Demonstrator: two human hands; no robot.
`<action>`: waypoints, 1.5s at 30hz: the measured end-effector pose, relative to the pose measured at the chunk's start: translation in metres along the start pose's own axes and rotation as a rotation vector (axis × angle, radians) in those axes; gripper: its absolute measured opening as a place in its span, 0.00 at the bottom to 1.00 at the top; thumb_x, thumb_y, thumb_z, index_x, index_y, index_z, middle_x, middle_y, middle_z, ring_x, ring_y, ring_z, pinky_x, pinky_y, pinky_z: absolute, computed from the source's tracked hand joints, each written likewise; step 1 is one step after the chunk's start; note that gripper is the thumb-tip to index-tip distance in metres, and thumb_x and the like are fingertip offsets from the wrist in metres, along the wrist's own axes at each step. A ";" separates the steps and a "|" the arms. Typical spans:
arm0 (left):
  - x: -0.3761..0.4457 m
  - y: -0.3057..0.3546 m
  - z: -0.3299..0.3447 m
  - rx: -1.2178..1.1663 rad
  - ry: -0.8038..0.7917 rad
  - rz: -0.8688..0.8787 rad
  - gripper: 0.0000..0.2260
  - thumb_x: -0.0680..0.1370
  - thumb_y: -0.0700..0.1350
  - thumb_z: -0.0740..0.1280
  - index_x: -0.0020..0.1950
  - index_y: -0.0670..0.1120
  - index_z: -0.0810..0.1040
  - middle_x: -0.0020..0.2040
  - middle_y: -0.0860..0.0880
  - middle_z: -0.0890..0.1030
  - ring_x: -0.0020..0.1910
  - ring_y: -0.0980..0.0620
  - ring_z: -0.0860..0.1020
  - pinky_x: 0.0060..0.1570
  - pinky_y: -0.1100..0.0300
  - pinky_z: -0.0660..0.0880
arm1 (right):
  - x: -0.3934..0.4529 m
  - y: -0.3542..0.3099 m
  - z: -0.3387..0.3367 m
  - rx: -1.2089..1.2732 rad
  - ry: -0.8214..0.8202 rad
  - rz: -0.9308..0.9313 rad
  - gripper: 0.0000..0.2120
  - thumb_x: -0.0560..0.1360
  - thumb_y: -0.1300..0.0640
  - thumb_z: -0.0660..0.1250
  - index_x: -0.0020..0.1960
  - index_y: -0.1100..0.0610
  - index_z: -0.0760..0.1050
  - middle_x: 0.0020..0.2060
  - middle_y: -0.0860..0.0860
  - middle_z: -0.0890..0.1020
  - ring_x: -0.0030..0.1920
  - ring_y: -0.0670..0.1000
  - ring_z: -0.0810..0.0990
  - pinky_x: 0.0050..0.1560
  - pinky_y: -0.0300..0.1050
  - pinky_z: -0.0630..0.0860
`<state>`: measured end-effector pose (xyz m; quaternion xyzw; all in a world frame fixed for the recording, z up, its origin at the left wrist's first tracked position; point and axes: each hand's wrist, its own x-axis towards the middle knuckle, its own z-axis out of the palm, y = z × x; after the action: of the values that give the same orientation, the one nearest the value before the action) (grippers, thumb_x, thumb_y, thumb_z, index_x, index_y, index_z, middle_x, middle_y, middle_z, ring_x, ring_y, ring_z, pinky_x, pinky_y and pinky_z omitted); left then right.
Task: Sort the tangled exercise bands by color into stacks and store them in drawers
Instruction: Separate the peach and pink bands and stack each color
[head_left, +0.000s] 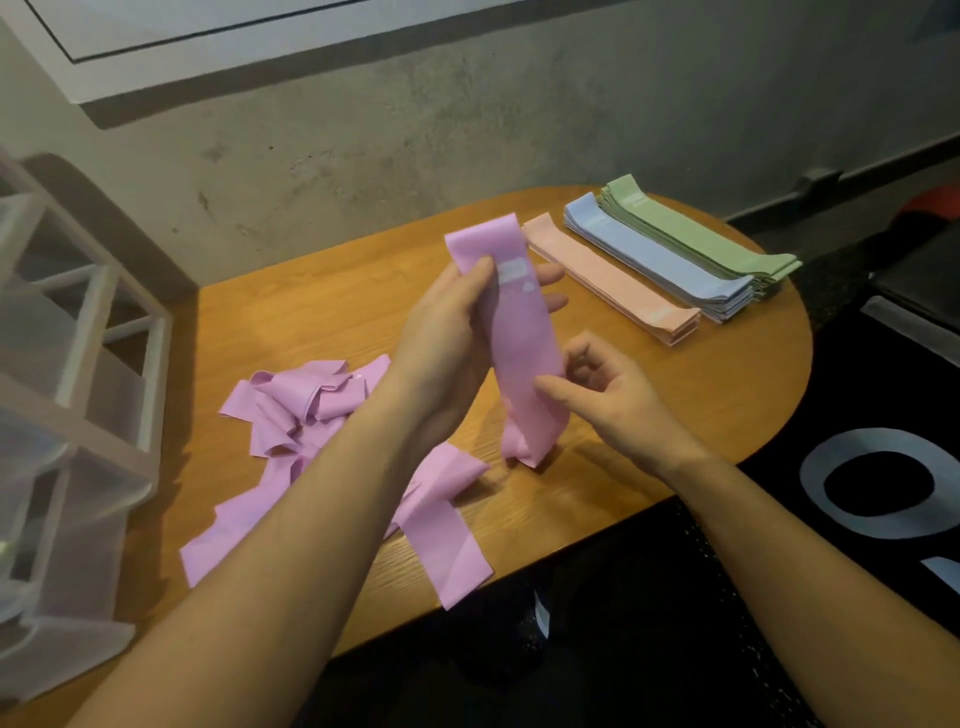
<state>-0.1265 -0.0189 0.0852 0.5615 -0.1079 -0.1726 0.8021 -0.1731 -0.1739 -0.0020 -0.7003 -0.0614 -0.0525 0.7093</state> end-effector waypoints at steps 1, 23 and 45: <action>0.001 0.003 0.000 -0.034 0.002 -0.028 0.13 0.86 0.45 0.53 0.63 0.43 0.75 0.53 0.43 0.85 0.51 0.46 0.84 0.52 0.51 0.81 | 0.000 0.002 0.000 0.009 -0.002 -0.001 0.07 0.76 0.63 0.71 0.46 0.58 0.73 0.38 0.47 0.81 0.42 0.46 0.78 0.45 0.40 0.76; 0.082 -0.007 -0.034 -0.399 0.336 -0.151 0.10 0.82 0.38 0.54 0.52 0.39 0.75 0.41 0.41 0.78 0.40 0.46 0.79 0.46 0.54 0.78 | -0.006 0.024 -0.024 -0.247 0.173 0.127 0.16 0.80 0.52 0.66 0.43 0.65 0.75 0.35 0.59 0.74 0.36 0.47 0.72 0.37 0.38 0.68; 0.150 -0.086 -0.060 0.251 0.508 -0.256 0.10 0.81 0.35 0.63 0.58 0.47 0.78 0.50 0.46 0.79 0.47 0.49 0.78 0.51 0.53 0.79 | -0.018 0.028 -0.069 -0.812 -0.244 0.457 0.15 0.72 0.39 0.73 0.38 0.51 0.81 0.33 0.45 0.81 0.36 0.43 0.78 0.41 0.43 0.75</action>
<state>0.0190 -0.0537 -0.0193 0.6902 0.1474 -0.1118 0.6995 -0.1852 -0.2424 -0.0336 -0.9172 0.0370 0.1676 0.3597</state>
